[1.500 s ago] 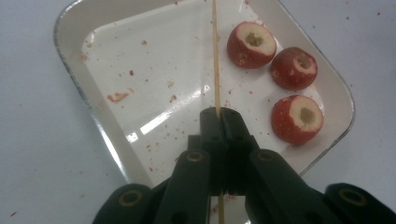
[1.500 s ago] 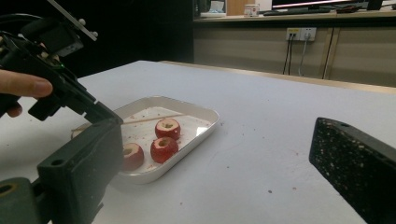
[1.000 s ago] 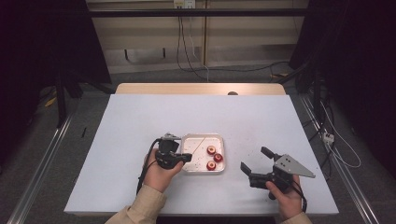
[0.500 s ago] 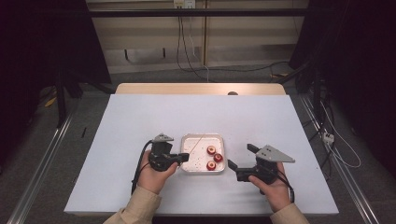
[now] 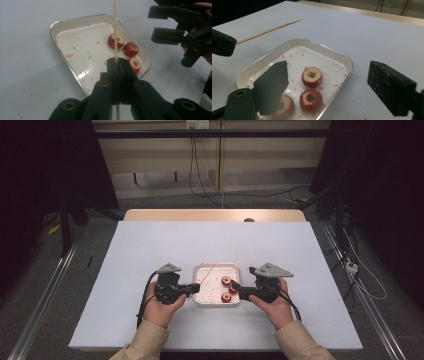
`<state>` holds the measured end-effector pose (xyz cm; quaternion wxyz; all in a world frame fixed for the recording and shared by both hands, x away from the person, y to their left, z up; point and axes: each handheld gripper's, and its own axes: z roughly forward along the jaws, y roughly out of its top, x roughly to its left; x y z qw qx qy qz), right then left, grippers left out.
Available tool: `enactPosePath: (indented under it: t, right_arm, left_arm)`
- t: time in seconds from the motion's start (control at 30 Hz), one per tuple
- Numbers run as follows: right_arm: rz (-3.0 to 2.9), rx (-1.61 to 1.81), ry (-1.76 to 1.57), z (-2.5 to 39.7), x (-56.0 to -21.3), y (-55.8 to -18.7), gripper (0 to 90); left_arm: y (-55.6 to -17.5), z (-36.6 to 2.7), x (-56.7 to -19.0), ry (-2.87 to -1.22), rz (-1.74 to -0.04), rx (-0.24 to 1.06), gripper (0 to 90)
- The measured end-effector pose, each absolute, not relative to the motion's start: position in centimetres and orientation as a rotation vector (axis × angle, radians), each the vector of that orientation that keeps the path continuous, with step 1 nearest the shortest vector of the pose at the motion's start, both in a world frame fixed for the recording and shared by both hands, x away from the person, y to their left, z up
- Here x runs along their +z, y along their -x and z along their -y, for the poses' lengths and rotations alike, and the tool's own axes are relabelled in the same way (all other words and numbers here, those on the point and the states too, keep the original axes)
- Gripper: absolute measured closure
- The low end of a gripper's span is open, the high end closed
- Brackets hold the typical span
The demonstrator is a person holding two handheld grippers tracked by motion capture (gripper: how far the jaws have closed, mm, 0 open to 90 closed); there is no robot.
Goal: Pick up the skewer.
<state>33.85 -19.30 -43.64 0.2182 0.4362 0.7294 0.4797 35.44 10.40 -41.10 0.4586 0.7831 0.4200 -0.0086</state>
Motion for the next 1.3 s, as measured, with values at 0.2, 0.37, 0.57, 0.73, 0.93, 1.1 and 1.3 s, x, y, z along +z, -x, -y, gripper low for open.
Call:
enactPosePath:
  t: [0.2, 0.37, 0.57, 0.73, 0.93, 1.1, 1.3]
  right_arm:
    - [-2.043, 1.31, -1.237, 18.8, -43.8, -34.8, 21.2]
    - [-2.102, 1.303, -1.217, 18.4, -44.0, -34.6, 25.9]
    - [-2.142, 1.292, -1.219, 18.0, -44.3, -34.7, 32.1]
    - [-2.132, 1.286, -1.243, 17.6, -44.5, -35.9, 43.1]
    - [-2.177, 1.268, -1.243, 17.4, -45.0, -36.1, 47.5]
    - [-2.264, 1.279, -1.178, 17.3, -44.9, -34.8, 52.3]
    - [-2.301, 1.318, -1.155, 17.3, -45.2, -33.6, 55.8]
  left_arm:
    - [-35.4, -10.8, -41.0, -1.928, -1.029, -0.023, 89.3]
    - [-35.4, -10.9, -41.1, -1.929, -1.033, -0.019, 89.3]
    - [-35.4, -10.9, -41.1, -1.933, -1.022, -0.018, 89.3]
    - [-35.5, -11.1, -41.1, -1.928, -1.038, -0.01, 89.3]
    - [-35.6, -11.0, -41.1, -1.932, -1.035, -0.014, 89.3]
    - [-35.6, -11.1, -41.0, -1.937, -1.038, -0.008, 89.3]
    - [-35.4, -11.0, -41.0, -1.935, -1.041, -0.005, 89.3]
